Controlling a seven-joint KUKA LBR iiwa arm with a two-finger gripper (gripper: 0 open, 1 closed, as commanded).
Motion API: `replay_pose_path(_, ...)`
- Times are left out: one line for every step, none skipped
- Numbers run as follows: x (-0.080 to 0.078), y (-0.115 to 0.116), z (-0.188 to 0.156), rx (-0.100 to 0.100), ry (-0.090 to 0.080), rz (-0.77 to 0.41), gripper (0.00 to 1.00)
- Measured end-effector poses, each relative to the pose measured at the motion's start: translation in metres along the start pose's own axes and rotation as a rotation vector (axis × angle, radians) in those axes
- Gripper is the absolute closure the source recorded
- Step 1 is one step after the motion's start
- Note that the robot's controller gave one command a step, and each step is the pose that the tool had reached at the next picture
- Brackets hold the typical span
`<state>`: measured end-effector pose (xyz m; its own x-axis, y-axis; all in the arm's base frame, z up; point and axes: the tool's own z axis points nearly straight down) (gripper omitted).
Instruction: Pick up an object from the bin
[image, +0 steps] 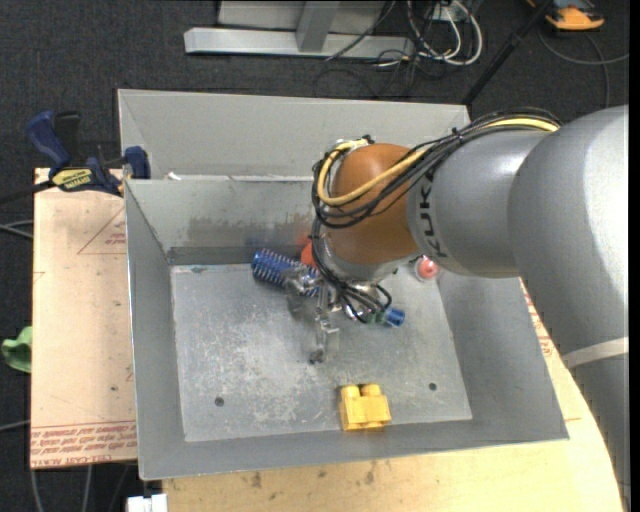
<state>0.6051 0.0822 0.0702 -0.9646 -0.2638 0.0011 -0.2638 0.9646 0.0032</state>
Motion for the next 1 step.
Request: replay_pose_path(-0.0422, 0.0376, -0.0856, 0.000, -0.013, 0.187, 0.00)
